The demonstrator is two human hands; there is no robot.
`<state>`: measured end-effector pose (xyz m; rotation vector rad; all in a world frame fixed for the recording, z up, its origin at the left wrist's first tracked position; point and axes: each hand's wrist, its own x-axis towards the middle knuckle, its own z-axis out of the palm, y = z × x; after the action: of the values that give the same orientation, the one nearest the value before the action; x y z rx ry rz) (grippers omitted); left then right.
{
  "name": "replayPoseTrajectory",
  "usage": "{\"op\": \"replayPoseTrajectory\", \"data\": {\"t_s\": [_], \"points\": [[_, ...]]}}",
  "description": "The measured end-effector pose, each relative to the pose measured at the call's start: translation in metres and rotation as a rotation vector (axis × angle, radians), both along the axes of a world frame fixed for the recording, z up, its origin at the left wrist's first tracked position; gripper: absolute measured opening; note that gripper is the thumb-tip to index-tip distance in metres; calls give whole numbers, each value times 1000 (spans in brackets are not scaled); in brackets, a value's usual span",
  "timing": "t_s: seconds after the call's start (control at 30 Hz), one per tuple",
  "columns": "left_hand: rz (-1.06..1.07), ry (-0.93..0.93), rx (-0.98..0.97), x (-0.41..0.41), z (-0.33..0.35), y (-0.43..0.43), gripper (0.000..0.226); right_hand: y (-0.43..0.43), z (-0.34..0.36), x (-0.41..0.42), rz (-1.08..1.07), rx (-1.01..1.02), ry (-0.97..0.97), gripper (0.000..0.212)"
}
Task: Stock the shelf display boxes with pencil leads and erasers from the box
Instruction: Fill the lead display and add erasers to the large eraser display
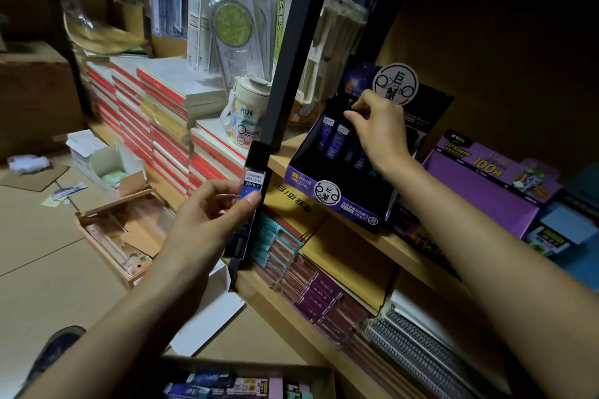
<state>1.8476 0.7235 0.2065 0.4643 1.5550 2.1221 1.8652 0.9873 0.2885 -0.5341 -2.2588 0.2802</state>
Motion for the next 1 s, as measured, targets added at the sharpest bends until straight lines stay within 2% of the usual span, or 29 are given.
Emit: {"op": "replayPoseTrajectory", "data": {"t_s": [0.17,0.23,0.3,0.37,0.4,0.5,0.6,0.67,0.77,0.83,0.9,1.0], "points": [[-31,15,-8,2,-5,-2,31,-4,16,3,-109,209,-194,19],[-61,37,-10,4,-5,-2,29,-17,17,14,-82,182,-186,22],[-95,78,-6,8,-6,0,29,-40,13,33,73,-119,-125,21],[-112,123,-16,12,-7,5,30,-67,5,52,316,-530,-165,20],[-118,143,-24,15,-8,9,31,-79,0,62,397,-663,-205,20],[-155,229,-65,24,-7,20,34,-102,-12,82,483,-784,-215,12],[-199,328,-116,27,1,34,41,-99,-6,91,471,-781,-169,4],[-193,424,-138,21,9,48,38,-83,9,93,425,-742,-88,9],[-138,805,-312,-3,18,68,39,-47,39,95,311,-650,126,13],[-184,1040,-415,-19,20,81,45,-24,51,92,227,-577,213,12],[-208,1174,-461,-31,19,93,51,-7,51,82,166,-544,242,7],[-173,1310,-556,-42,11,110,58,5,39,63,98,-472,188,21]]}}
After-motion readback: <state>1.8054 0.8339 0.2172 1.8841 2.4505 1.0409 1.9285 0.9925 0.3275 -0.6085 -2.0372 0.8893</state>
